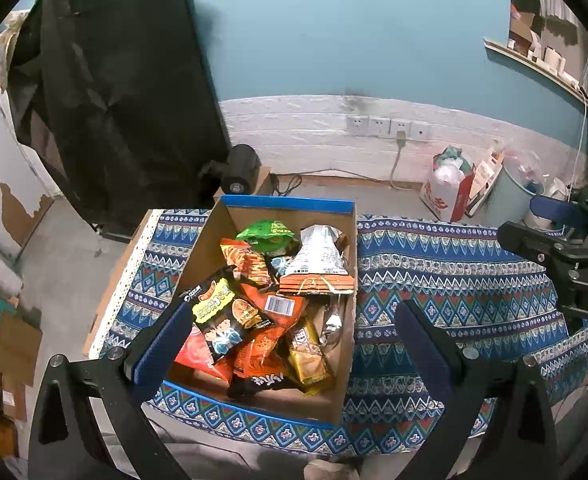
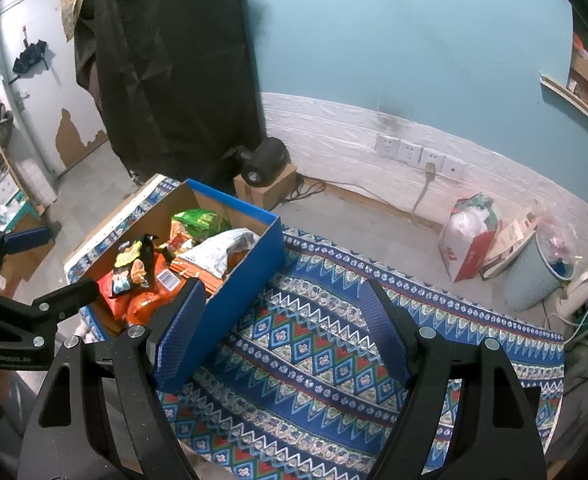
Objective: Organize snacks
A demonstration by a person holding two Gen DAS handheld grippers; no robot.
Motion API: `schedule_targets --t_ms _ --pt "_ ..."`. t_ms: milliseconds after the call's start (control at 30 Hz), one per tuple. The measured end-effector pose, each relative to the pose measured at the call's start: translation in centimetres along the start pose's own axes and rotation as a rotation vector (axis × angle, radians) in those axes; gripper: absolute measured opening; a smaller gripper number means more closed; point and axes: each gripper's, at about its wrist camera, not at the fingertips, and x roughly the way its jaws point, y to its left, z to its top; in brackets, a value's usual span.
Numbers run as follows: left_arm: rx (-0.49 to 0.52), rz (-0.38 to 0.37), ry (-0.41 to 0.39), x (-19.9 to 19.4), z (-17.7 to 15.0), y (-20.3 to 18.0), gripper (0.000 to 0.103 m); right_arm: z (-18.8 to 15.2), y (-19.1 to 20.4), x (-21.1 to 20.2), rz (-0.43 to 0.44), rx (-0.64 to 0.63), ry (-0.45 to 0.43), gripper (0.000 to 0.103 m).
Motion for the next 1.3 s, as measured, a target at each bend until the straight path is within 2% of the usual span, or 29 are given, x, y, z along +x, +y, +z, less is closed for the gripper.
schedule_targets --t_ms 1300 --pt "-0.032 0.022 0.035 0.41 -0.13 0.46 0.102 0.04 0.11 -0.32 -0.002 -0.022 0.002 0.078"
